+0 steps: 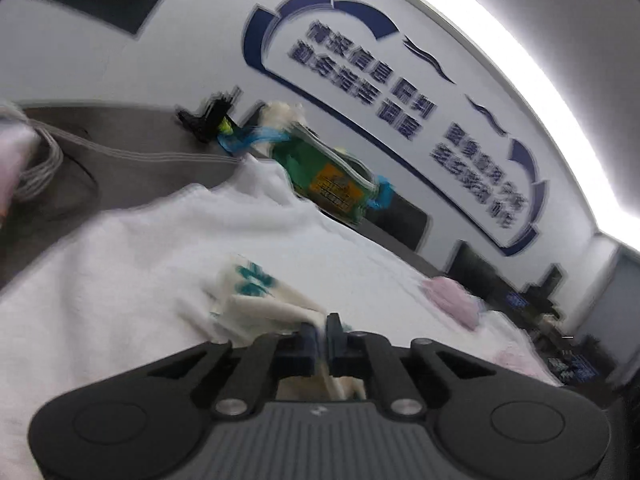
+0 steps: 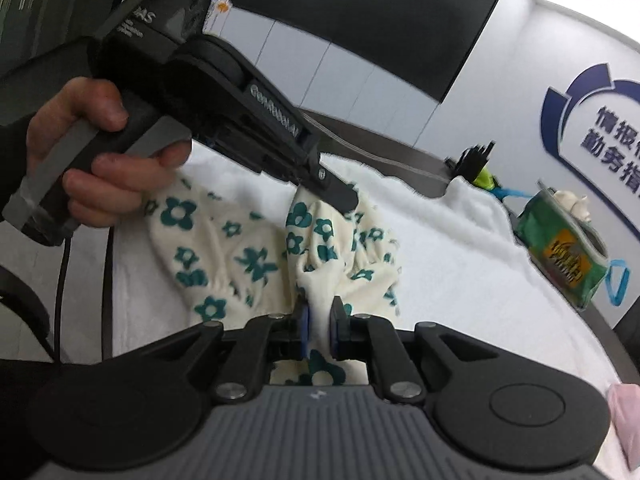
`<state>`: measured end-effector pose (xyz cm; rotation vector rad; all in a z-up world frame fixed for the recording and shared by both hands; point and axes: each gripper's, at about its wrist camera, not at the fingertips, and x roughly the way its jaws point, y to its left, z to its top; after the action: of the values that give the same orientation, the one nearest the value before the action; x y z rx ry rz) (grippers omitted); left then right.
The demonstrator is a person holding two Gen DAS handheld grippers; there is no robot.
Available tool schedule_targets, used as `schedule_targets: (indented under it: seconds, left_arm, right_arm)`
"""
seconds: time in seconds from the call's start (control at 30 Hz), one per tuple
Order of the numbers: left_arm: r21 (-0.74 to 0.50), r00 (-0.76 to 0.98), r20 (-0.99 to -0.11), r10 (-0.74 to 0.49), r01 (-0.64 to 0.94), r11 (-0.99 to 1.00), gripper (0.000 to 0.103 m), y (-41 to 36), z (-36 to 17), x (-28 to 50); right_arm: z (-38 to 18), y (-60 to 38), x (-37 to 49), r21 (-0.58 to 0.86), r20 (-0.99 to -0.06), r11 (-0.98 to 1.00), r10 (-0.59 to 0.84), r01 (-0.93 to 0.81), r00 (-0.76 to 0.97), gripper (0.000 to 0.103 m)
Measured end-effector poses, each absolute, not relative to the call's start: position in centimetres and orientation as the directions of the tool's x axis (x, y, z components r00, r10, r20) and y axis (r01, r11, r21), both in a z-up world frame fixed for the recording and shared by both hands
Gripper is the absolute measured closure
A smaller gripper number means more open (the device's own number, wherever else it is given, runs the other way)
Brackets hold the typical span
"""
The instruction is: Fold clothes
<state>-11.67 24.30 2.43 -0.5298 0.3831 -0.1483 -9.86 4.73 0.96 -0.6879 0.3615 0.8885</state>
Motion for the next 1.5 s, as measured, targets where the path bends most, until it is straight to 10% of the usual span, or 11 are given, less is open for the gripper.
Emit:
schedule_targets:
  seconds: [0.43, 0.7, 1.13, 1.5]
  left_arm:
    - [-0.438, 0.933, -0.345, -0.099, -0.067, 0.896, 0.058, 25.8, 5.5, -14.7]
    - [-0.302, 0.906, -0.412, -0.092, -0.041, 0.953, 0.085, 22.0, 5.0, -12.6]
    - [-0.12, 0.874, -0.47, -0.124, 0.075, 0.99, 0.083, 16.6, 2.3, -11.9]
    - [-0.065, 0.88, -0.47, -0.071, 0.046, 0.997, 0.081, 16.1, 0.8, -12.5]
  right_arm:
    - [3.1, 4.1, -9.8, -0.339, -0.554, 0.441, 0.621, -0.831, 0.555, 0.077]
    - [4.8, 3.8, -7.7, -0.176, -0.524, 0.531, 0.662, -0.829, 0.536, 0.085]
    - [4.0, 2.4, -9.7, -0.211, -0.573, 0.512, 0.625, -0.832, 0.53, 0.09]
    - [1.9, -11.0, -8.4, -0.123, -0.581, 0.931, 0.214, -0.344, 0.785, 0.09]
